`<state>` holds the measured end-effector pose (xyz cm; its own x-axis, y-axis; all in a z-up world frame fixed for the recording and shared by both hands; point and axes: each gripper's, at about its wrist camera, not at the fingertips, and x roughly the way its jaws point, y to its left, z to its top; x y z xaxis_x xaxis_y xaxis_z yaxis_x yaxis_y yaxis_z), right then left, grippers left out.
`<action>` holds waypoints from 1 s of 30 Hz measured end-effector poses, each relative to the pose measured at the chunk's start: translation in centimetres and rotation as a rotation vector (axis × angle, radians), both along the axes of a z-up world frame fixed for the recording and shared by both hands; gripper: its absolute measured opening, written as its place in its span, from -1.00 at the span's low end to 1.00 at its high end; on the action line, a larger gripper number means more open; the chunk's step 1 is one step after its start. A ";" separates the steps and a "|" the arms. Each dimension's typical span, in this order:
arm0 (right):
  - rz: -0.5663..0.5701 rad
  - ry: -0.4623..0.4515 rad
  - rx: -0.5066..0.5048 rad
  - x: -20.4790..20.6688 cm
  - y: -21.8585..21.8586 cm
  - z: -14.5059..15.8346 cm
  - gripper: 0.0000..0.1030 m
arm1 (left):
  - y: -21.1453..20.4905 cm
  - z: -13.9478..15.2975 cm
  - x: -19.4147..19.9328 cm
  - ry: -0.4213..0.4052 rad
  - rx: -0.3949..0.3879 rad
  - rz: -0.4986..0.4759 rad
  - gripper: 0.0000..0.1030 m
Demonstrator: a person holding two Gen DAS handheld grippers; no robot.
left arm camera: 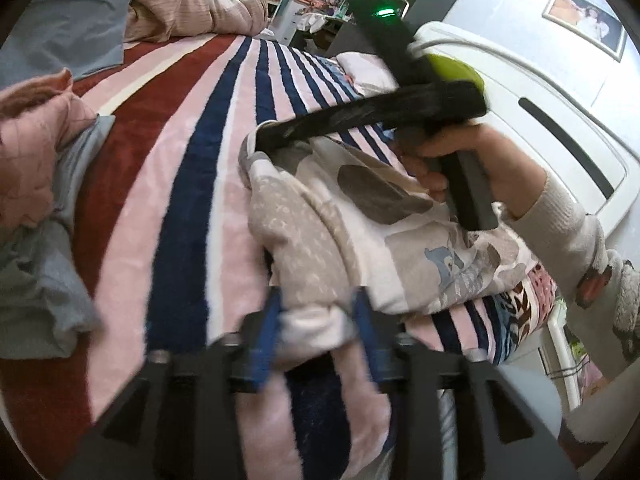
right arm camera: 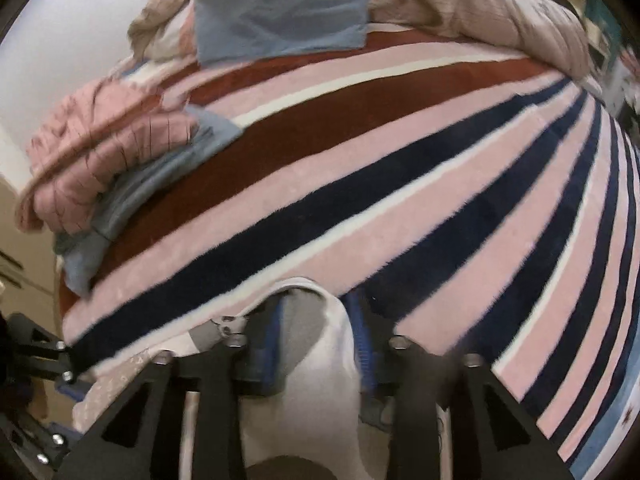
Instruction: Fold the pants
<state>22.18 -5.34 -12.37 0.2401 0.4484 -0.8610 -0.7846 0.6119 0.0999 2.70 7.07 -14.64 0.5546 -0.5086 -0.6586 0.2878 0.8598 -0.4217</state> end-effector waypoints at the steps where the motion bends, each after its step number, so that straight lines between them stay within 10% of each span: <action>1: -0.022 0.021 0.046 0.1 -1.2 0.9 -0.02 | 0.4 0.4 -0.2 -0.014 0.008 0.005 -0.10; 9: -0.211 -0.021 0.215 -3.6 -12.1 5.2 0.11 | 1.8 3.4 0.2 -0.109 -0.042 0.047 -0.04; 21: -0.499 -0.008 0.253 -12.2 -23.1 -2.1 0.17 | -2.9 1.2 2.4 -0.056 0.078 -0.027 -0.01; 30: -0.744 -0.208 0.404 -18.0 -29.3 1.6 0.25 | -2.9 3.9 1.3 -0.129 0.083 0.041 0.31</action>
